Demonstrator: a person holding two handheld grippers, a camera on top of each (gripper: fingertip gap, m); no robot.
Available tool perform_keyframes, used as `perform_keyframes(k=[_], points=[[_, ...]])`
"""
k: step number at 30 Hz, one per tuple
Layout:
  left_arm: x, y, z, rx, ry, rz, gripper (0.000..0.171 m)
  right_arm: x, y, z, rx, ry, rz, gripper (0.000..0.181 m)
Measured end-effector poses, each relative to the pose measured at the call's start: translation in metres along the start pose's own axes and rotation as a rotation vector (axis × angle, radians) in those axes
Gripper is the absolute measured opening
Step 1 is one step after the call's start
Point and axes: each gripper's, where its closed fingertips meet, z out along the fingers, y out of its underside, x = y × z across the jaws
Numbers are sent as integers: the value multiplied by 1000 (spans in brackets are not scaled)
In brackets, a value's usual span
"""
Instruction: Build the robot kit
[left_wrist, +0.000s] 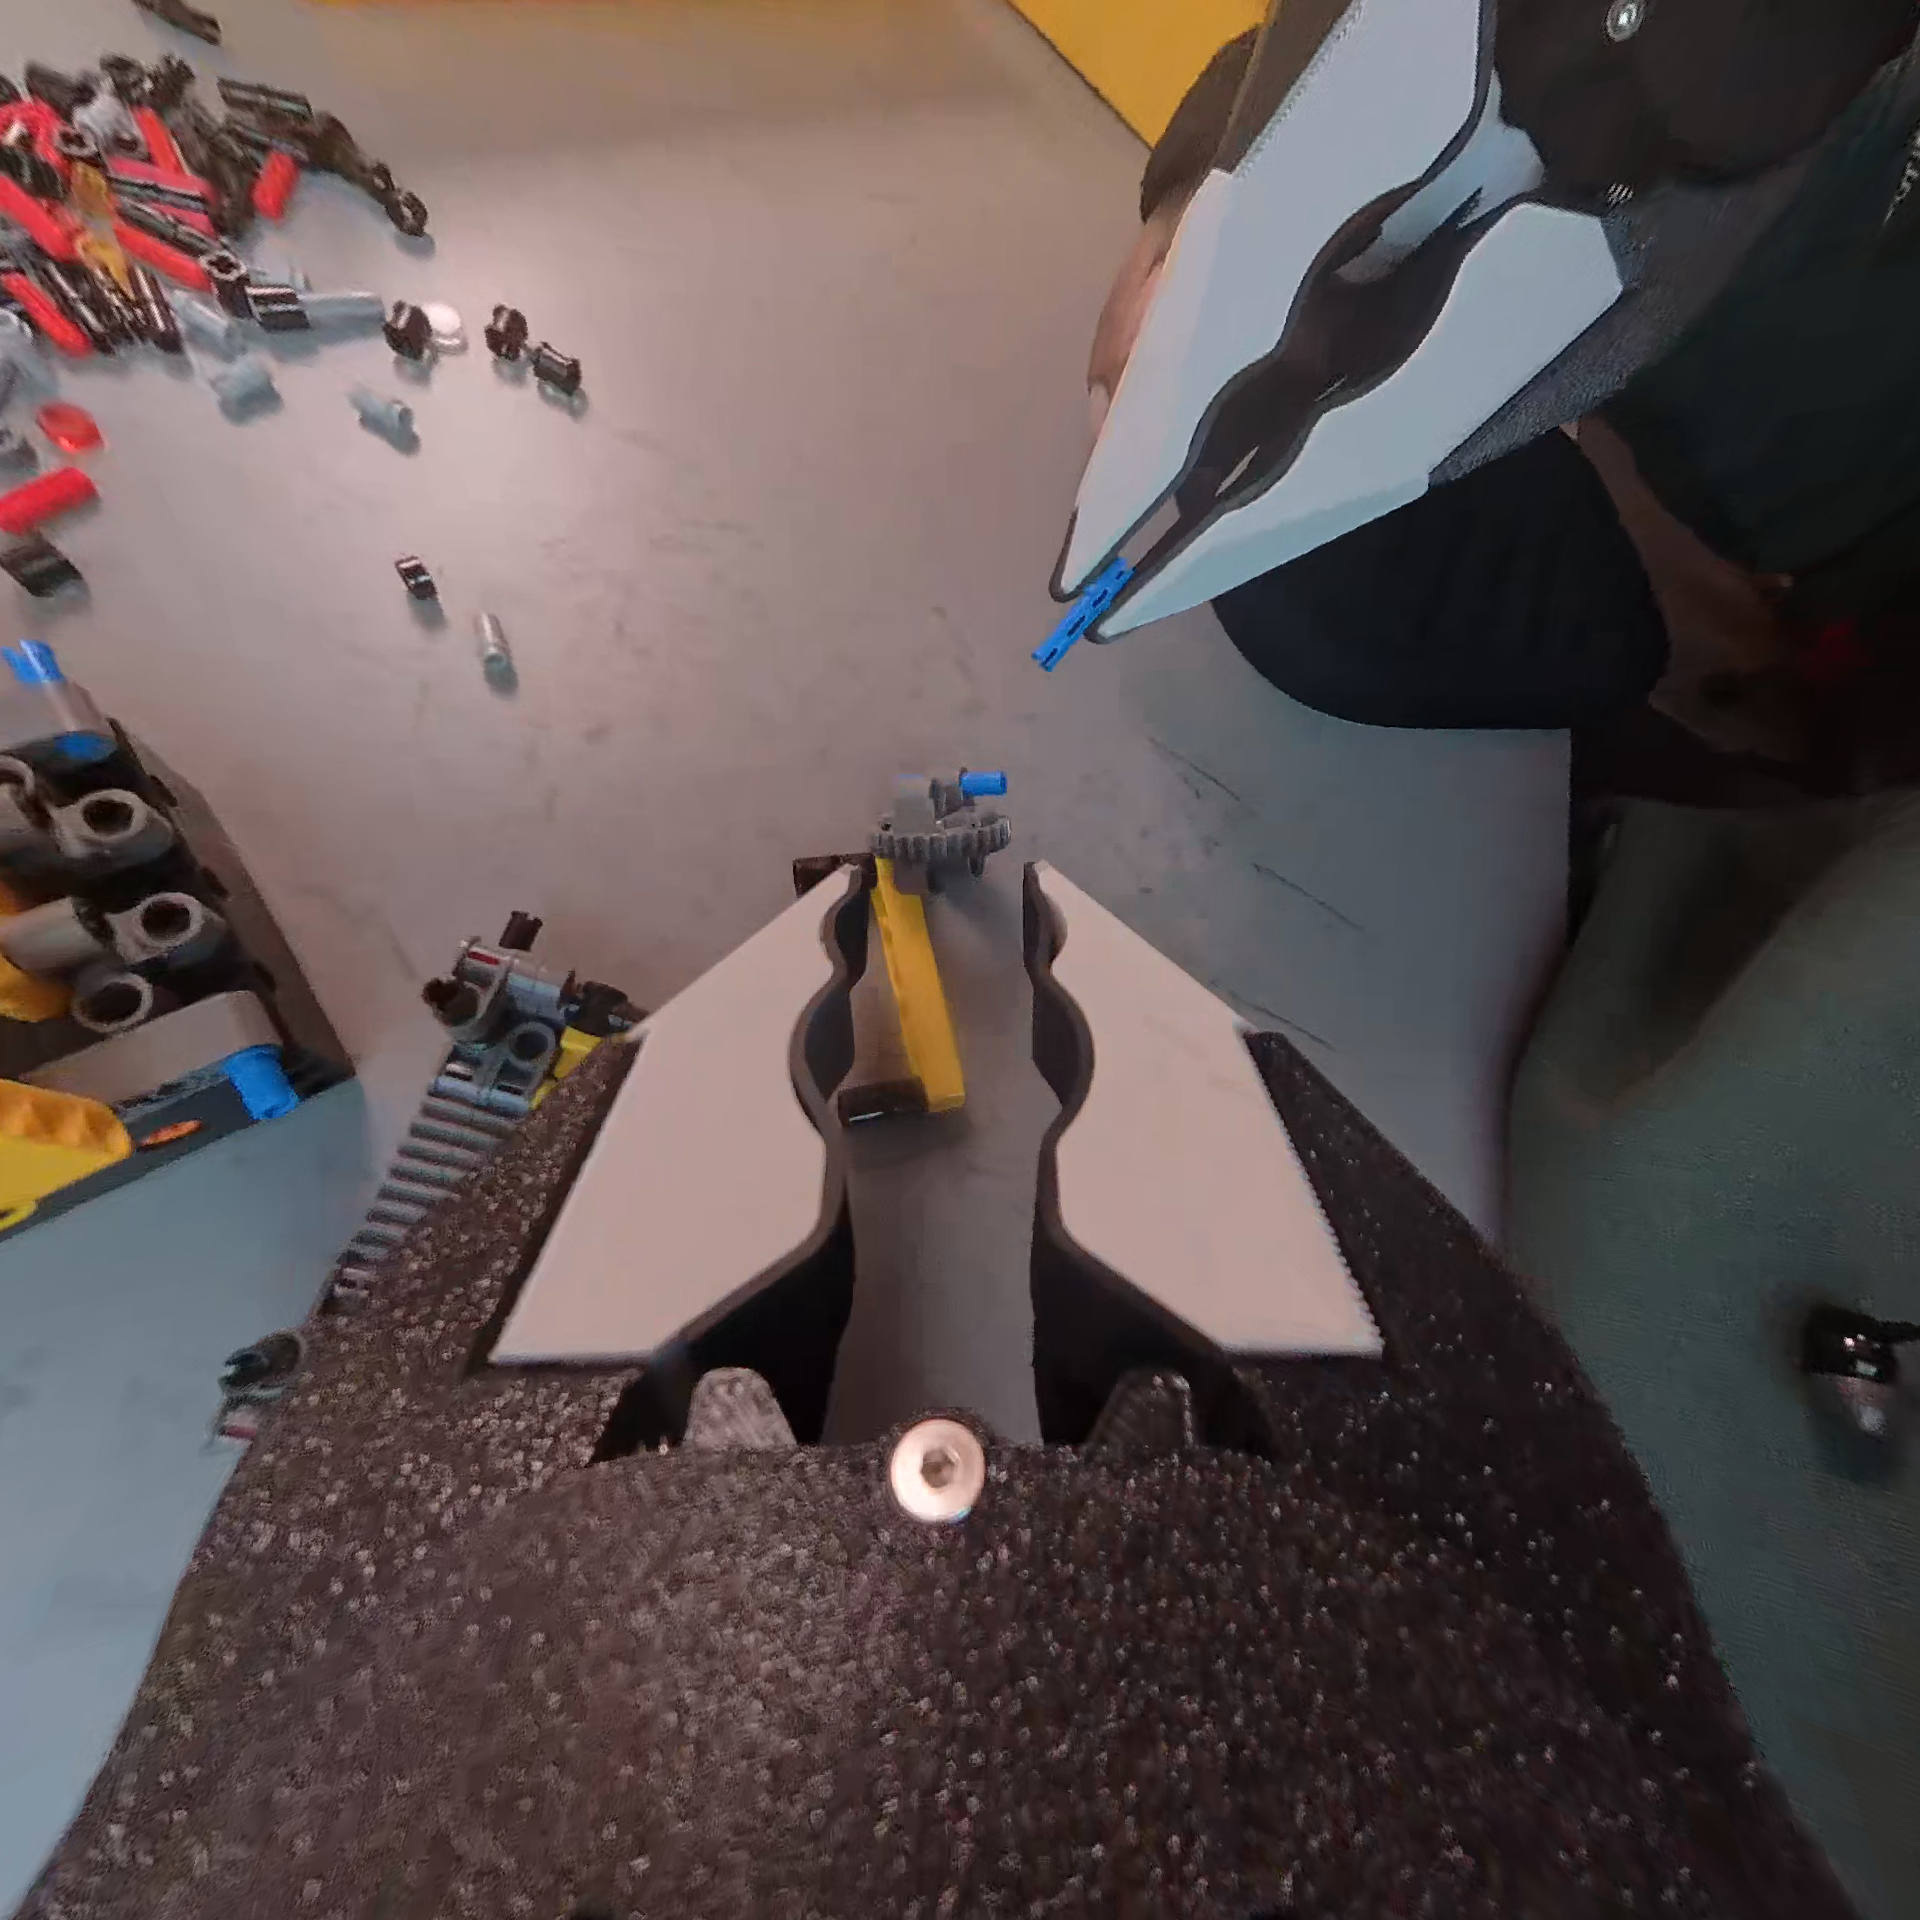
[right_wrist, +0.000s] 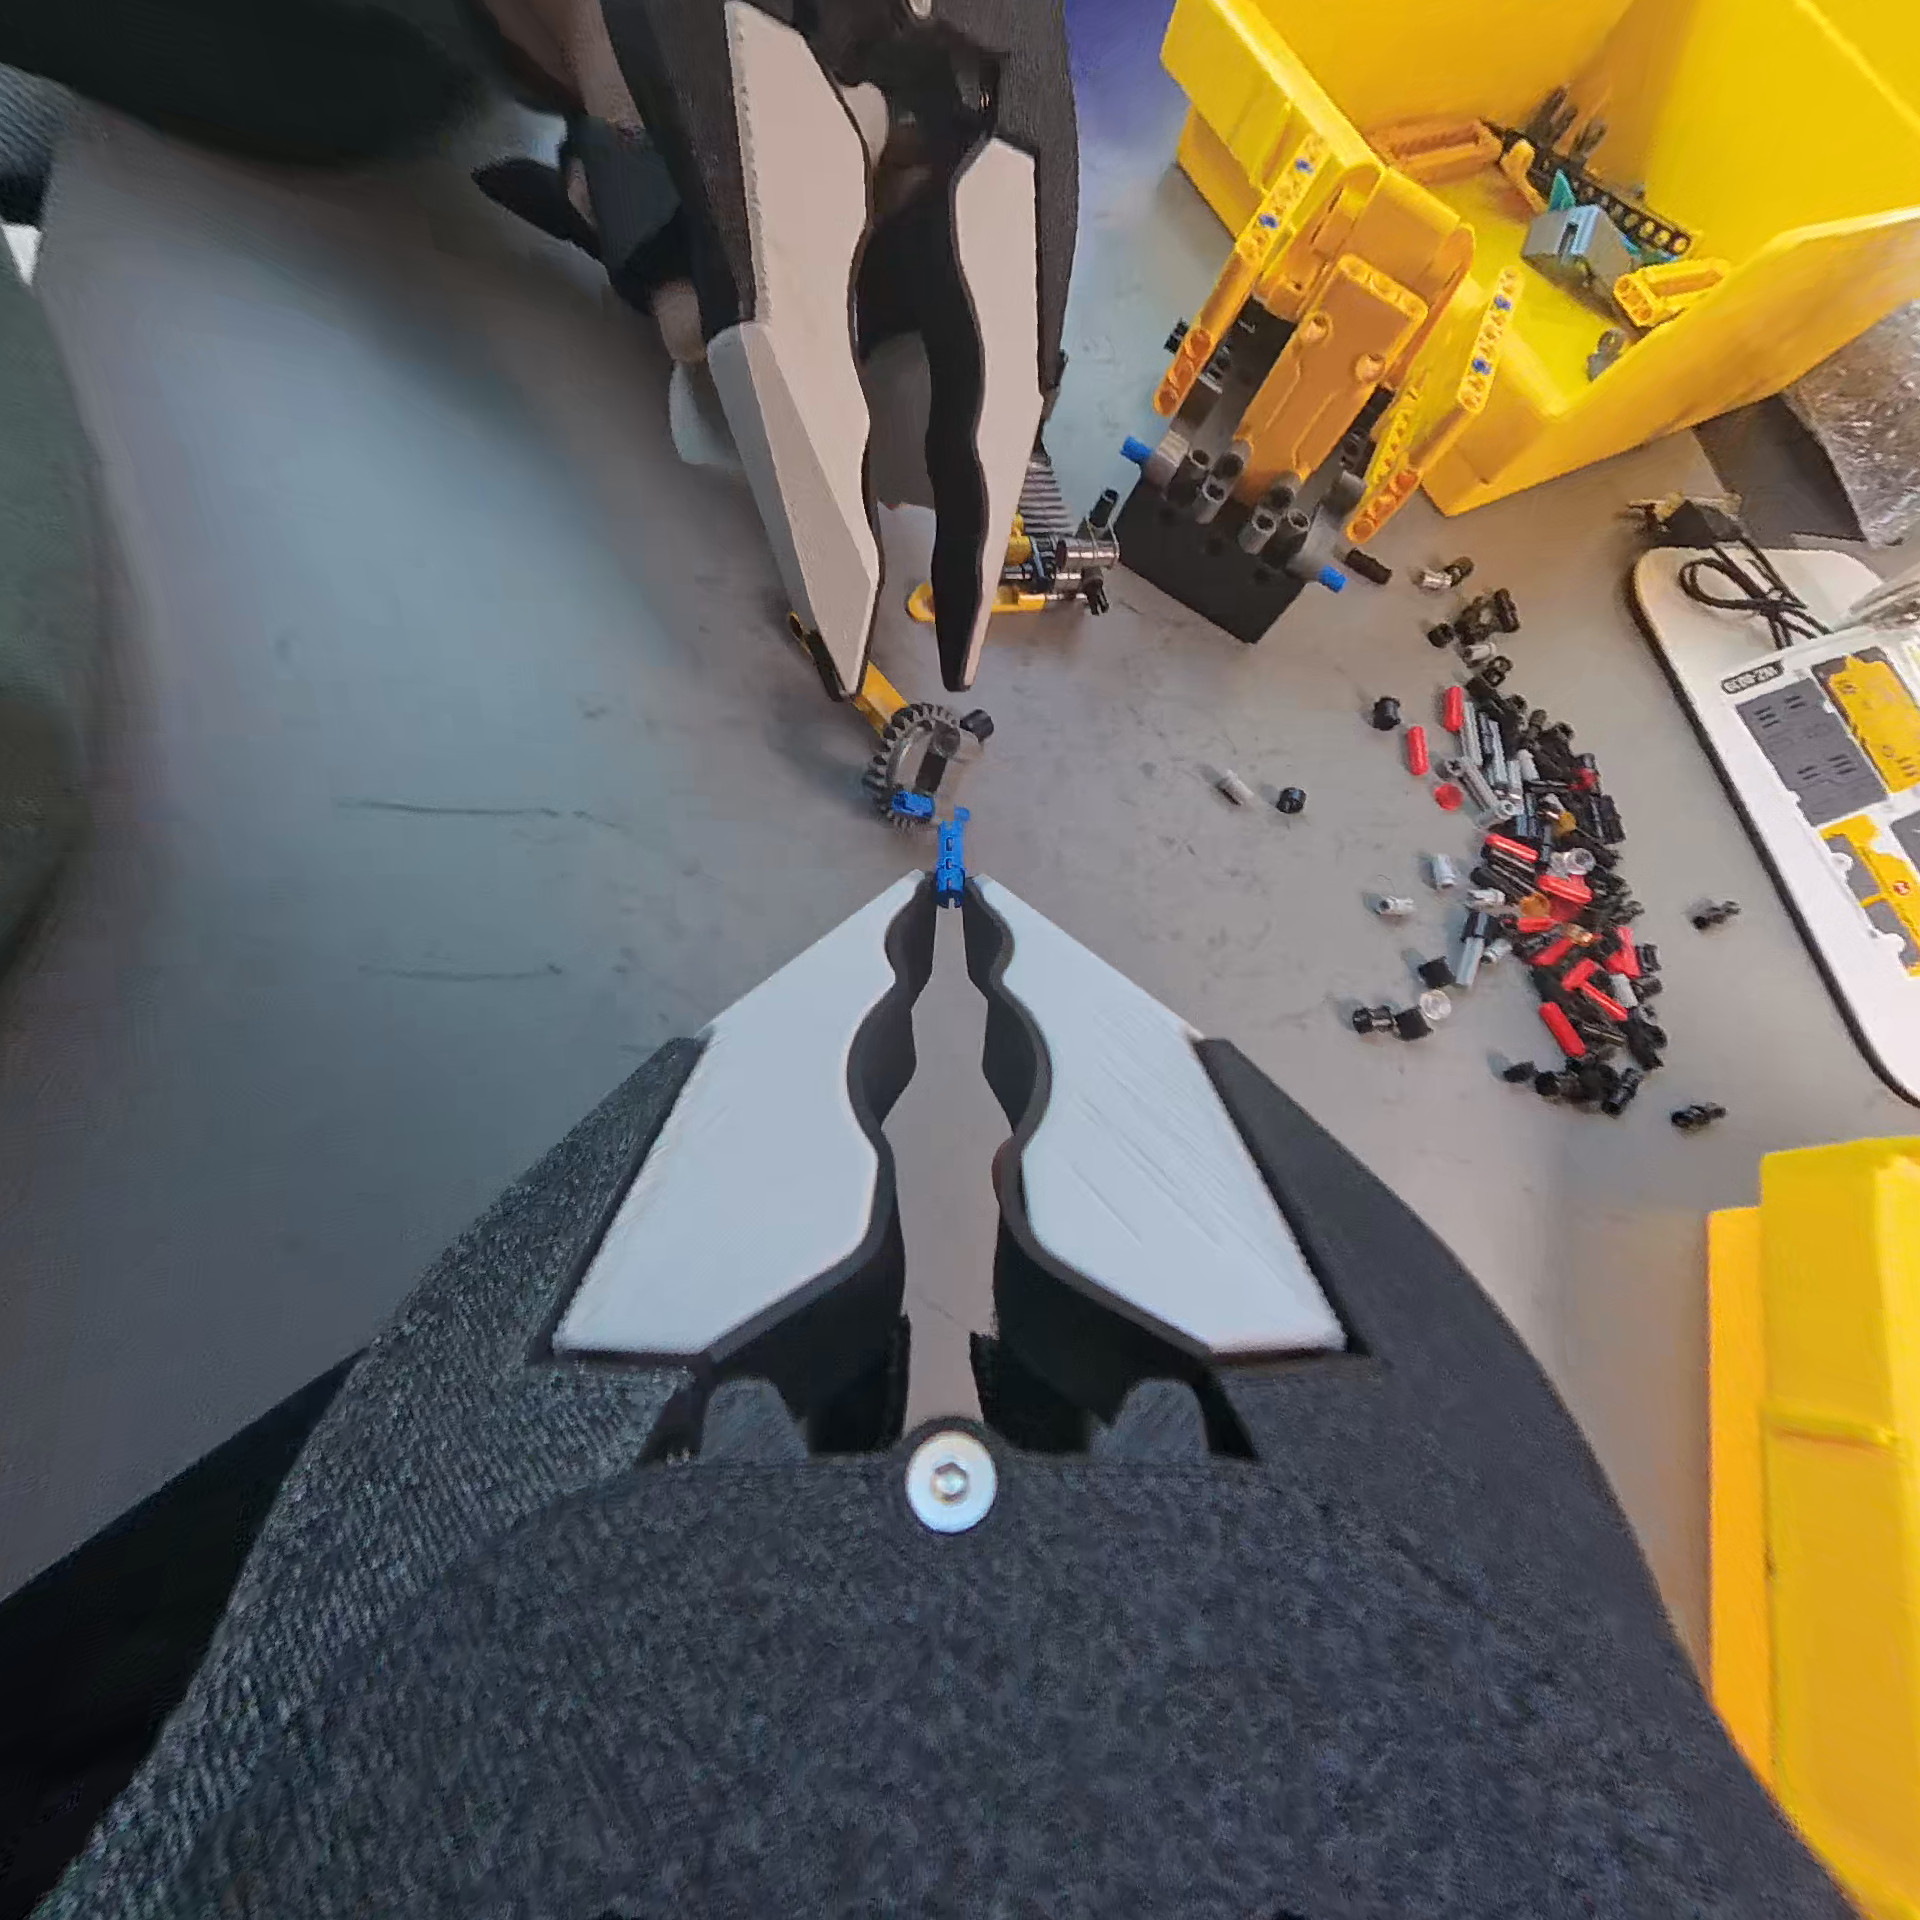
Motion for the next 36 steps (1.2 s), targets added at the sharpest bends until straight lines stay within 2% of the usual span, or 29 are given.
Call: perform_keyframes(k=[4,9,10,20,22,28,36], points=[[1,0,8,-37,27,-90,37,7,12,7,-54,36,-42,4],[-1,-4,14,-42,6,-93,31,15,17,12,-55,64,-56,4],[-1,-4,16,-47,5,-72,25,15,18,13,-53,62,-55,4],[7,-3,13,-10,-72,396,24,6,12,4,26,-11,-45,4],[6,2,12,-34,-94,467,24,5,12,4,32,-23,-43,4],[9,6,11,-38,-114,560,24,-2,16,7,18,-56,-56,4],[10,11,7,-54,-107,535,24,-3,18,9,14,-61,-57,4]])
